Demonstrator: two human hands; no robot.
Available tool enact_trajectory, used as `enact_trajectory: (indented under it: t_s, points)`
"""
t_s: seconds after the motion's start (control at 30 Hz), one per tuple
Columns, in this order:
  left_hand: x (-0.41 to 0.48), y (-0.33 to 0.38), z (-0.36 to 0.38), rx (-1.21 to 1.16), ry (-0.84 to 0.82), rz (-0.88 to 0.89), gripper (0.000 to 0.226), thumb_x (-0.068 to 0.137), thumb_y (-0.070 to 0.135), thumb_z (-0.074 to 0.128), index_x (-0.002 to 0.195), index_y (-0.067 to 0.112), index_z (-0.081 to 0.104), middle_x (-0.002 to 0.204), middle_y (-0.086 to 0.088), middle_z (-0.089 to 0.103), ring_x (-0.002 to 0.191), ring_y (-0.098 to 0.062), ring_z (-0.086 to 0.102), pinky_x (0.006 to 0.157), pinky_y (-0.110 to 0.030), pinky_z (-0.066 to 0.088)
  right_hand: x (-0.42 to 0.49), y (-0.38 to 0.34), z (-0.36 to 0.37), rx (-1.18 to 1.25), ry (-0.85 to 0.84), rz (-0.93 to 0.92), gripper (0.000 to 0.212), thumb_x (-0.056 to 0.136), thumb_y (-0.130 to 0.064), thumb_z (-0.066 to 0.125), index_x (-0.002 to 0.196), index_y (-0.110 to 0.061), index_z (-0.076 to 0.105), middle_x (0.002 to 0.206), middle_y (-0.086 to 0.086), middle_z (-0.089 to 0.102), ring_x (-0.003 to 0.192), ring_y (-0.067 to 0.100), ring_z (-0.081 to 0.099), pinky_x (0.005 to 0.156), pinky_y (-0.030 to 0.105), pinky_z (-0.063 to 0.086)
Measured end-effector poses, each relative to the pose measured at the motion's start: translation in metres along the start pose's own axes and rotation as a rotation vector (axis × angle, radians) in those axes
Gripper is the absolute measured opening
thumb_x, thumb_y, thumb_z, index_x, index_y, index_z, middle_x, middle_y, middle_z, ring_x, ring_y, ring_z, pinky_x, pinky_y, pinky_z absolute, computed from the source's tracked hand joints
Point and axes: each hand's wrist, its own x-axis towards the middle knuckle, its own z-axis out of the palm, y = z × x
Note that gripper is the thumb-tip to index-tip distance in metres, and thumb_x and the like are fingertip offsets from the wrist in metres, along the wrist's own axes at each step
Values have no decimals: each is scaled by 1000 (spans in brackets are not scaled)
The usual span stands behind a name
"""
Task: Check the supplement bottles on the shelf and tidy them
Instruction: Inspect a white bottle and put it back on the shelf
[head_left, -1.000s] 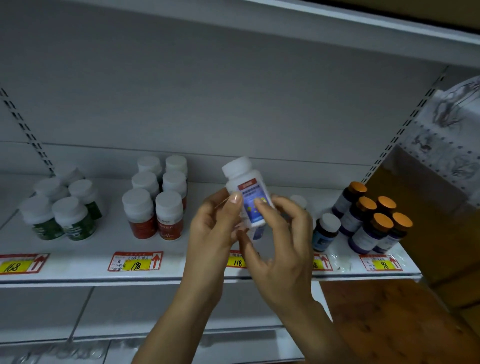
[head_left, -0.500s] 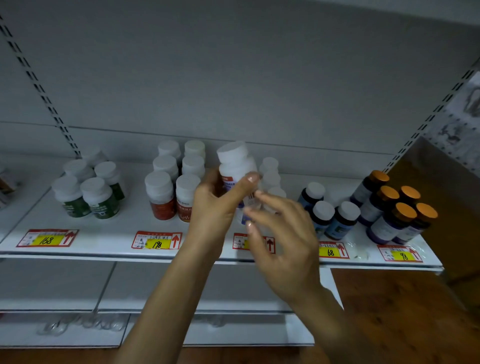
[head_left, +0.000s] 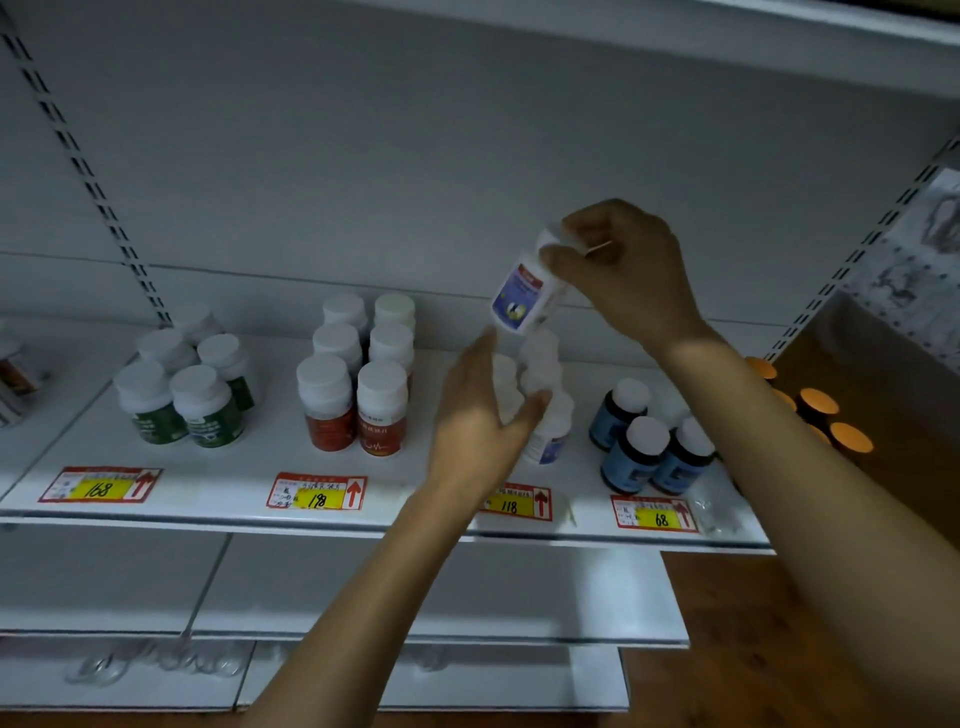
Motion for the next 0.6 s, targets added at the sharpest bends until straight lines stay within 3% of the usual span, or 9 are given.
enact_trajectory:
  t_s: [0.1, 0.17, 0.27, 0.33, 0.47, 0.6]
  points:
    - [-19, -17, 15, 375, -126, 123, 60, 83, 41, 55, 126, 0, 59, 129, -18, 59, 121, -34, 55, 98, -35, 46, 18, 27, 21, -92, 1, 10, 36, 81, -25, 74, 112, -13, 60, 102, -3, 63, 80, 4, 58, 74, 20, 48]
    - [-23, -27, 21, 497, -175, 168, 58, 75, 38, 65, 116, -3, 64, 118, -19, 66, 110, -37, 63, 88, -43, 54, 24, 45, 40, -146, -66, 44, 44, 83, -25, 72, 122, -13, 56, 108, 1, 63, 89, 11, 59, 77, 21, 44]
    - [-18, -28, 19, 569, -188, 220, 60, 53, 22, 88, 106, -2, 69, 106, -17, 71, 99, -33, 68, 80, -36, 56, 29, 69, 65, -219, -169, 88, 43, 86, -26, 69, 126, -17, 56, 120, 6, 63, 104, 20, 61, 85, 25, 46]
    - [-16, -26, 17, 594, -202, 220, 58, 47, 17, 88, 100, 0, 71, 99, -14, 72, 92, -30, 70, 75, -31, 57, 30, 81, 77, -257, -266, 106, 43, 86, -27, 68, 127, -18, 56, 125, 7, 61, 111, 25, 59, 92, 35, 48]
    - [-17, -26, 18, 621, -228, 220, 63, 44, 15, 87, 103, 1, 71, 101, -12, 73, 95, -28, 70, 75, -30, 57, 29, 100, 93, -473, -445, 107, 46, 88, -39, 65, 129, -23, 55, 132, 4, 58, 121, 25, 52, 101, 38, 41]
    - [-17, -24, 19, 668, -234, 201, 65, 39, 16, 85, 101, 3, 72, 101, -11, 73, 94, -26, 70, 70, -26, 56, 28, 106, 100, -542, -456, 101, 40, 94, -53, 48, 117, -25, 66, 122, 7, 64, 115, 29, 56, 96, 43, 45]
